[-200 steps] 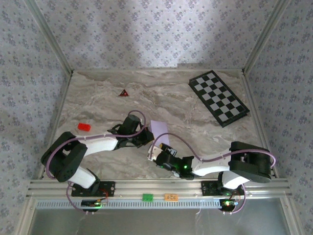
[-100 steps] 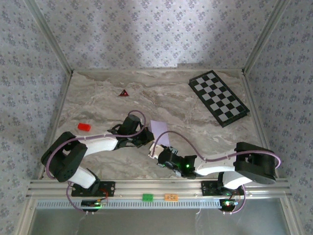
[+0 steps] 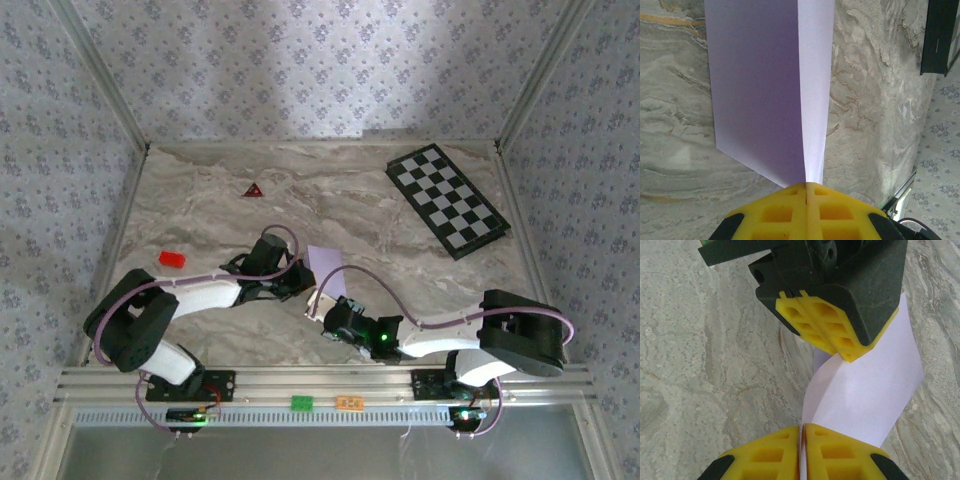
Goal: Fold a paper plane with a square sheet of paper (pick it up from the middle)
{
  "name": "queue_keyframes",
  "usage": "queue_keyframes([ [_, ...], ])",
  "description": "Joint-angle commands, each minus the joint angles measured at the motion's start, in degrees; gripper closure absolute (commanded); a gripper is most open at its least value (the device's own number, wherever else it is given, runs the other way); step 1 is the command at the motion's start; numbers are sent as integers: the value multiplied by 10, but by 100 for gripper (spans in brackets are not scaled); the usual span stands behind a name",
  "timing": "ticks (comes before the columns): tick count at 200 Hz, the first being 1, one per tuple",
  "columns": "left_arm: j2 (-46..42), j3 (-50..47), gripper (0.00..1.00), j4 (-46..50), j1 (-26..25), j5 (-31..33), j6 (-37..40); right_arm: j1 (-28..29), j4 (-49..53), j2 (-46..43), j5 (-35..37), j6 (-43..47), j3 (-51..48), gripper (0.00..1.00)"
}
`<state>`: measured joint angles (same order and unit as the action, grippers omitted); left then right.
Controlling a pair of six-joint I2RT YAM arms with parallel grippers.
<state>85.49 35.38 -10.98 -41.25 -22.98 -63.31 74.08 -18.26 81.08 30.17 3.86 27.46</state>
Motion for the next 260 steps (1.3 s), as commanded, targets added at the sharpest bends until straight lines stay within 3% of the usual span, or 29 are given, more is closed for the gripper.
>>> queue_keyframes([
  [1,-11,-6,92,-14,1,-7,3,-3,10,-1,-3,-13,4,86],
  [31,-12,-6,92,-14,2,-5,2,-4,4,-4,0,-16,2,82],
  [119,-11,-4,92,-14,2,-6,2,-7,-14,-13,-9,-24,-8,84],
  [207,-12,-4,92,-12,2,-2,2,-9,-18,-17,-15,-29,-13,90],
  [260,-12,-4,92,-2,2,0,5,-11,-20,-19,-32,-38,-14,100],
])
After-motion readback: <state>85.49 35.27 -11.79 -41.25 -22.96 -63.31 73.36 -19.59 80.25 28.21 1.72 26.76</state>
